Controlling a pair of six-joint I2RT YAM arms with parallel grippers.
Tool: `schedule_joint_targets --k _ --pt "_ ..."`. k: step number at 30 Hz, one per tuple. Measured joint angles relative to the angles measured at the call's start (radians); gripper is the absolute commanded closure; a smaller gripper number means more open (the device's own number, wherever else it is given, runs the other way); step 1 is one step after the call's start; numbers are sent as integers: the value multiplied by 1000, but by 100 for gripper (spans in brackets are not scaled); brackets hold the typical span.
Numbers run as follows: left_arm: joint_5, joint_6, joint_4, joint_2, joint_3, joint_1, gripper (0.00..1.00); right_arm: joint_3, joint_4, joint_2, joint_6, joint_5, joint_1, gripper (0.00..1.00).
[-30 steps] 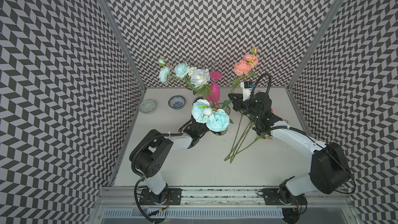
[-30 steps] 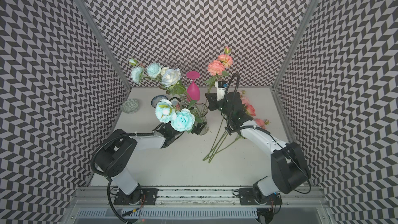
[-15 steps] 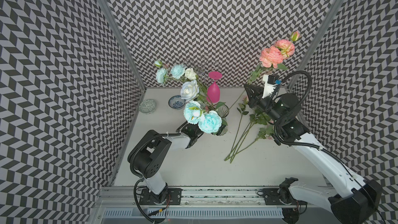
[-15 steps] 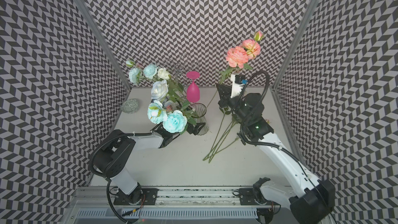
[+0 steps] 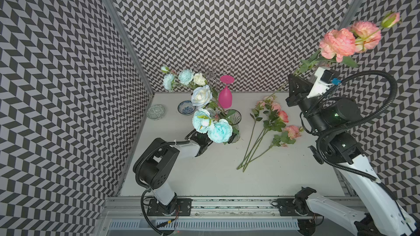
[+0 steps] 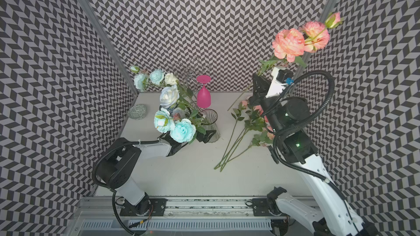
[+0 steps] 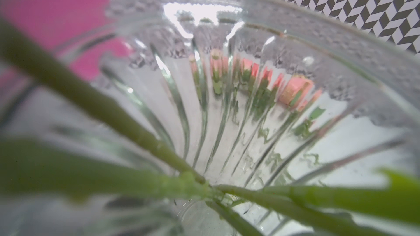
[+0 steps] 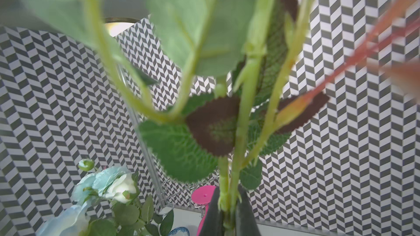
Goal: Pick out pink flowers from the vase
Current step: Place the flower at the center of the board.
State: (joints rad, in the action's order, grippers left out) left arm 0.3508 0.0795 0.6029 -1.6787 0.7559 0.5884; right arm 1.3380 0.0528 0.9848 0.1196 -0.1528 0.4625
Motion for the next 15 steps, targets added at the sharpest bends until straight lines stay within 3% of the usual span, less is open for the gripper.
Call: schedule_joint_targets --k 6,11,15 --pt "-1 0 0 0 0 0 0 119 144 43 20 -65 -63 100" --pt "-2 0 0 0 0 0 0 42 223 97 166 156 -330 100" --pt "-5 0 -1 0 0 0 0 -87 280 175 289 364 -422 100"
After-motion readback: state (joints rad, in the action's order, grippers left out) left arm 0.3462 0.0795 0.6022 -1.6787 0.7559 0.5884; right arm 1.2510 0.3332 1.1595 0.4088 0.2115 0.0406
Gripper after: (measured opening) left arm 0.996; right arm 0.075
